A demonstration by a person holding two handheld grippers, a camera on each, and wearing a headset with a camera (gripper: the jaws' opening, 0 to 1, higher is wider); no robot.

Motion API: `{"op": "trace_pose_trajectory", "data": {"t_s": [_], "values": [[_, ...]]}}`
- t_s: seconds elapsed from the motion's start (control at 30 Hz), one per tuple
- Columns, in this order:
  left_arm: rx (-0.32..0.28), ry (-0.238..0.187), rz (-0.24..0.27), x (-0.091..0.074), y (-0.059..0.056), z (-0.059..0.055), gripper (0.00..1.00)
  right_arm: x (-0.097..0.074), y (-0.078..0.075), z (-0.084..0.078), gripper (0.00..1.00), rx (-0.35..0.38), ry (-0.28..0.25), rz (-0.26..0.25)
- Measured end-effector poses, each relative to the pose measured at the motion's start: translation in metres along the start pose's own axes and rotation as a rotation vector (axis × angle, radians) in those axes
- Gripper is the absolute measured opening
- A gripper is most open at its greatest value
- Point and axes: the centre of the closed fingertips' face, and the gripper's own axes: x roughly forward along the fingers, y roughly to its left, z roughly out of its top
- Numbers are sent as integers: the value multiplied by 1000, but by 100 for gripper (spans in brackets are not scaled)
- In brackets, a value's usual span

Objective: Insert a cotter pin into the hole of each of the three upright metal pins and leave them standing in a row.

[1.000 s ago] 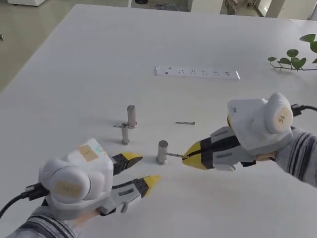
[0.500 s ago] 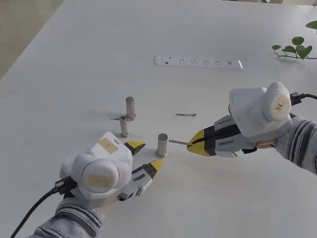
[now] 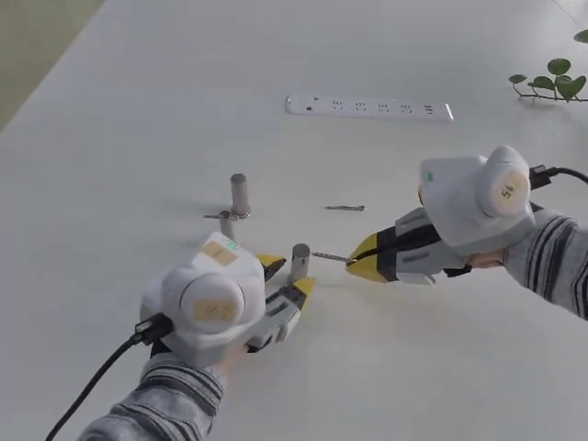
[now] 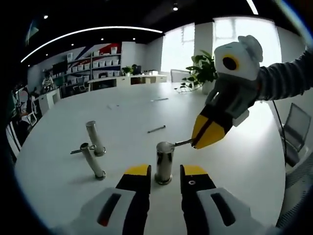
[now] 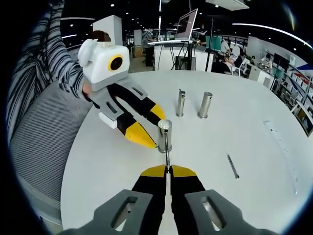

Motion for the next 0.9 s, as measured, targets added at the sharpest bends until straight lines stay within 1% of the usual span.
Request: {"op": "trace_pose_trajectory", "data": {"t_s": [0.1, 0.17, 0.27, 0.37, 0.53, 0.63, 0.7, 0.73, 0.9], "values": [[-33, -6, 5, 5, 1, 1, 18, 1, -1, -1, 0, -1, 3, 5], [-40, -7, 5, 8, 0, 1, 18, 2, -1, -1, 0, -1, 1, 7], [-59, 7, 3, 12, -1, -1, 18, 2, -1, 0, 0, -1, 0, 10], [-58, 0, 0, 13, -3, 0, 17, 3, -1, 1, 0, -4, -2, 16], [-63, 16, 11, 16, 0, -3, 15, 5, -2, 4, 0, -18, -1, 22], [-62, 23, 16, 16, 2, -6, 11, 5, -3, 5, 0, -32, 9, 23], [-68, 29, 16, 16, 2, -7, 11, 6, -2, 5, 0, -40, 13, 27], [-68, 28, 17, 16, 2, -7, 11, 6, -2, 5, 0, -52, 24, 27], [-31, 29, 18, 17, 2, -8, 10, 6, -3, 4, 0, -73, 39, 28]]}}
